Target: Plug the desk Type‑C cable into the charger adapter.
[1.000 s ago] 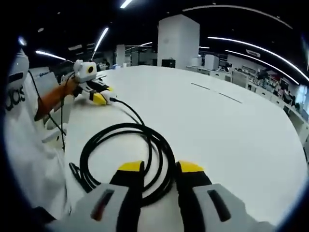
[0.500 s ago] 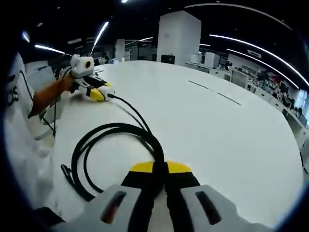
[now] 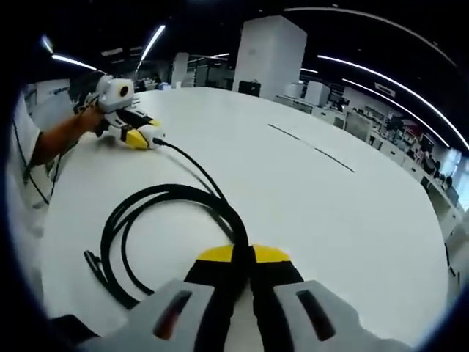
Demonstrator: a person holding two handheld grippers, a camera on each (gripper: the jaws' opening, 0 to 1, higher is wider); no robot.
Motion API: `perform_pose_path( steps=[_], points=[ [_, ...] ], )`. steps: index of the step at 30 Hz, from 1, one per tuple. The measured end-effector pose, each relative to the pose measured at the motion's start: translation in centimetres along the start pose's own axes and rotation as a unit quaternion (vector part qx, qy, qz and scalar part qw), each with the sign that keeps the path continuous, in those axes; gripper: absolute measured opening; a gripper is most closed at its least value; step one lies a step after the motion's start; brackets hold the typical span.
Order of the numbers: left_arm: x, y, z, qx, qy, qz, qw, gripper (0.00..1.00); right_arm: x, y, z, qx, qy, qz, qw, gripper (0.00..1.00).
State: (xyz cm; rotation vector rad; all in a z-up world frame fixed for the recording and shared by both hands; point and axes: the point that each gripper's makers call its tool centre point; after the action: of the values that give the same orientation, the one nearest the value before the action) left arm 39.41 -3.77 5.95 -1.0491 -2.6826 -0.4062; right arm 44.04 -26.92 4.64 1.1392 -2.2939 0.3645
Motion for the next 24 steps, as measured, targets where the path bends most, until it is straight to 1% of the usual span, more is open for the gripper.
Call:
perform_pose_path(
  steps=[2, 6, 11, 14, 16, 19, 24],
  points=[
    [-0.6, 0.7, -0.1, -0.002, 0.000, -0.004, 1.0000, 0.27, -0.8, -0.9, -0.6, 0.013, 0.002, 0.006, 0.9999, 0.05],
    [-1.8, 2.0, -0.4, -0.004, 0.001, -0.012, 0.9999, 0.27, -2.5, -2.6, -1.8, 0.021, 0.002, 0.014, 0.9997, 0.05],
    [-3.1, 4.2, -0.5, 0.001, -0.007, -0.028, 0.9996, 0.27, -4.1, -3.9, -3.0, 0.024, -0.001, 0.024, 0.9994, 0.05],
    [-3.5, 4.8, -0.5, 0.002, -0.010, -0.031, 0.9995, 0.27, -4.8, -4.3, -3.6, 0.026, -0.002, 0.030, 0.9992, 0.05],
    [-3.8, 5.4, -0.7, 0.003, -0.008, -0.036, 0.9993, 0.27, -5.1, -4.6, -3.8, 0.027, -0.002, 0.033, 0.9991, 0.05],
    [-4.8, 6.6, -0.7, -0.001, -0.001, -0.041, 0.9992, 0.27, -6.3, -5.8, -4.8, 0.032, -0.001, 0.043, 0.9986, 0.05],
    [-5.6, 7.6, -0.7, -0.010, 0.012, -0.041, 0.9990, 0.27, -6.7, -6.2, -5.0, 0.034, 0.000, 0.049, 0.9982, 0.06]
  ],
)
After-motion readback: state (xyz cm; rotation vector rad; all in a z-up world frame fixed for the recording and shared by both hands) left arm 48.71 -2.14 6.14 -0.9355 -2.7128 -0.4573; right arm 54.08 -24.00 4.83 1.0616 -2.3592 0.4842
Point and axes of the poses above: the point that each gripper's makers call its tool centre point, and the gripper's own axes: x roughly backward along the fingers, y roughly to its left, z roughly out of its underside, and after that the axes turned 11 degrees about -x, right-handed
